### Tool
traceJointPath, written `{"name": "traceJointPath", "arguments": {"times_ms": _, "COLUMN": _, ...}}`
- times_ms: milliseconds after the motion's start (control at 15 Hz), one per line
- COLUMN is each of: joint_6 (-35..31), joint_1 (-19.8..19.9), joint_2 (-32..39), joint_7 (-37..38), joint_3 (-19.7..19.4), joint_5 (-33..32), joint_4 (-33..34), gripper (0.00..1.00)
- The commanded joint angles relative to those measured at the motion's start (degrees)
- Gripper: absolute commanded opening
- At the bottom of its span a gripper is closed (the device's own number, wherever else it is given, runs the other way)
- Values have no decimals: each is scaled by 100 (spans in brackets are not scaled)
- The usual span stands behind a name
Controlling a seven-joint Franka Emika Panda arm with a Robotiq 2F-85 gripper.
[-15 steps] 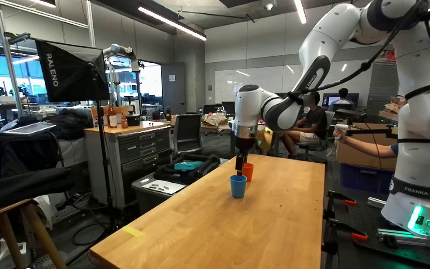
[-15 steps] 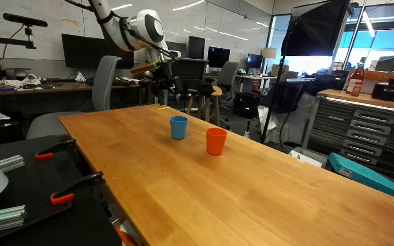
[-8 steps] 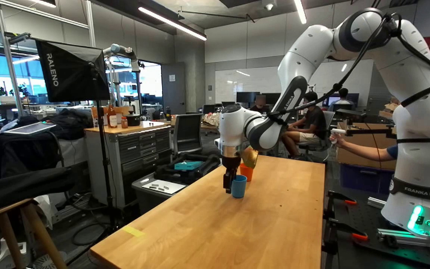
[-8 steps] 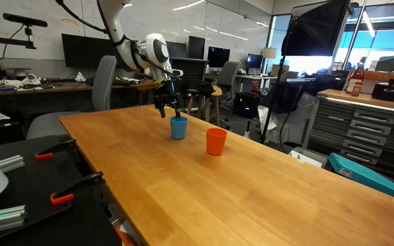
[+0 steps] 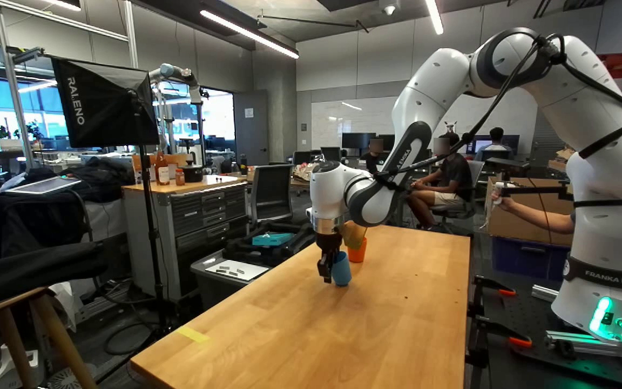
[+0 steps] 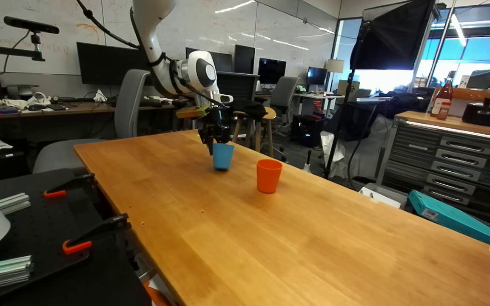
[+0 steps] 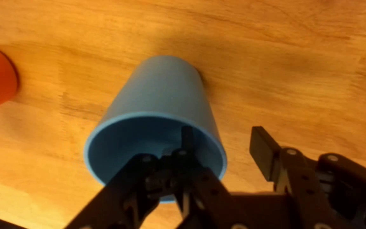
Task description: Get the blue cup and stack it in the orange cup
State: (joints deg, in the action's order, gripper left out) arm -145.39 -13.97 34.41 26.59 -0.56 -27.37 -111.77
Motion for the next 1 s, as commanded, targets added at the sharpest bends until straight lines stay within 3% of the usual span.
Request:
{"name": "traceJointPath", "arguments": {"times_ms": 0, "joint_6": 86, "joint_1": -37, "joint_2": -132, "joint_7": -349, "joint_3": -167, "joint_5": 327, "joint_4": 92, "gripper": 19}}
{"name": "traceJointPath", "arguments": {"times_ms": 133, "joint_6": 182, "joint_1": 123, "joint_2": -212, "joint_7": -641, "joint_3": -165, "joint_5": 513, "joint_4": 208, "gripper": 5}}
{"name": "traceJointPath", "arguments": {"times_ms": 267, "joint_6": 246, "joint_1": 297, "joint_2": -400, "joint_7": -903, "joint_3": -176, "joint_5": 688, "joint_4": 105, "gripper": 0}}
{"name": "traceJointPath", "arguments": {"times_ms": 400, "joint_6": 361, "joint_1": 494, "joint_2": -559, "joint_7": -1162, "joint_3": -210, "joint_5": 852, "joint_4": 17, "gripper": 5}}
{"name": "traceJointPath", "arguments": {"times_ms": 667, "joint_6": 703, "joint_1": 744, "joint_2": -775, "joint_7": -1413, "joint_3": -324, "joint_5": 952, "joint_4": 262, "gripper": 4}}
{"name": "traceJointPath", "arguments": {"times_ms": 933, "joint_6": 385, "joint_1": 737, "joint_2": -1522, "joint_7": -1342, "joint_3": -326, "joint_5": 800, "joint_4": -214, "gripper": 4}}
